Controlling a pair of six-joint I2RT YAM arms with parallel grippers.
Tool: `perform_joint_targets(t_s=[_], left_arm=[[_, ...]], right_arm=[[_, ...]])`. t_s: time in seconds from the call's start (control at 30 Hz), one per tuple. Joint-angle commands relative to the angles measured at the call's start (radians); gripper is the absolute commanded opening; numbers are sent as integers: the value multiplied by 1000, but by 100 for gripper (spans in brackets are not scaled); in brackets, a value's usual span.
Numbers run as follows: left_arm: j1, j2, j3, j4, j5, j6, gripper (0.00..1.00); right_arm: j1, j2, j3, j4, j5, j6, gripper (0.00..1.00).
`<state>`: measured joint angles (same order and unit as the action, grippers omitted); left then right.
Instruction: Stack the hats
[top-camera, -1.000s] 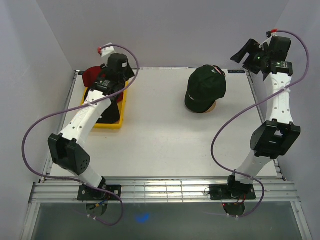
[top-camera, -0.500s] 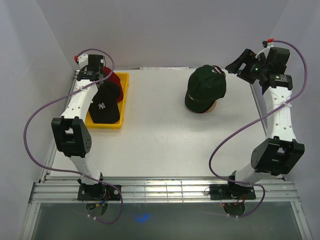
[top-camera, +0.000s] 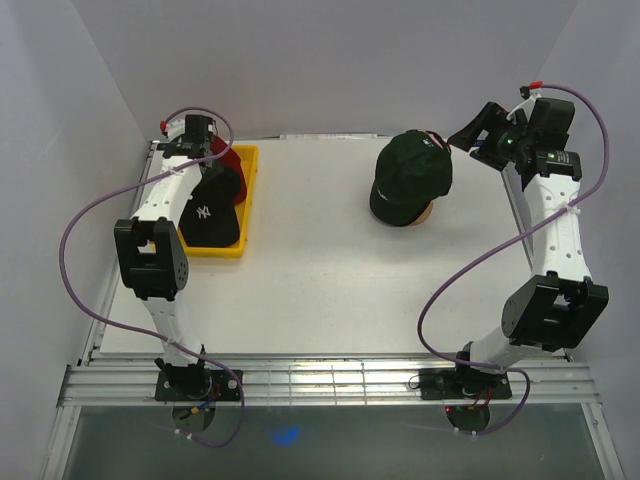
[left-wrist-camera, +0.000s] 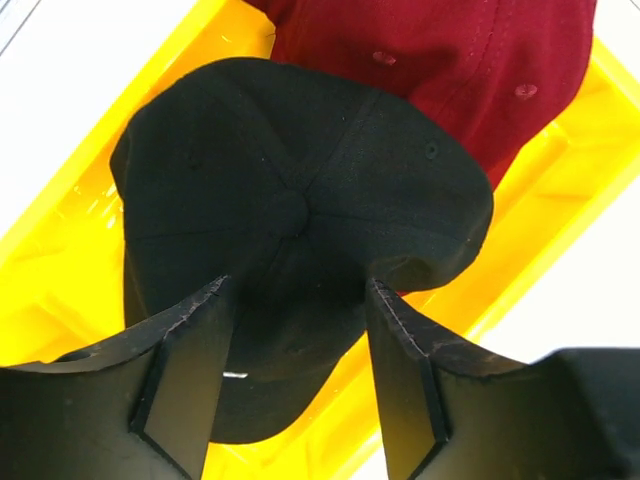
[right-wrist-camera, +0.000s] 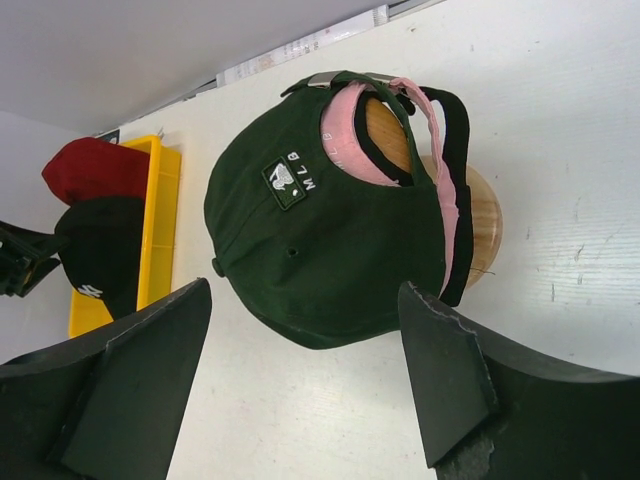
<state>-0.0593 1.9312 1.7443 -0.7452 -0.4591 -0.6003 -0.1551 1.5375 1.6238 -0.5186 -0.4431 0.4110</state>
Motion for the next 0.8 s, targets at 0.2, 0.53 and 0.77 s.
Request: perform_joint_targets(t_s=[0.2,0.53,0.77], left_arm=[[15,-26,-8,15,5,3,44],[15,-129,24,10,34,51,0],[13,-244,40,6,95,80,0]], right_arm=[[3,-20,-2,37,-2,-21,79],[3,-17,19,25,7,-26,79],[3,-20,34,17,12,-24,79]])
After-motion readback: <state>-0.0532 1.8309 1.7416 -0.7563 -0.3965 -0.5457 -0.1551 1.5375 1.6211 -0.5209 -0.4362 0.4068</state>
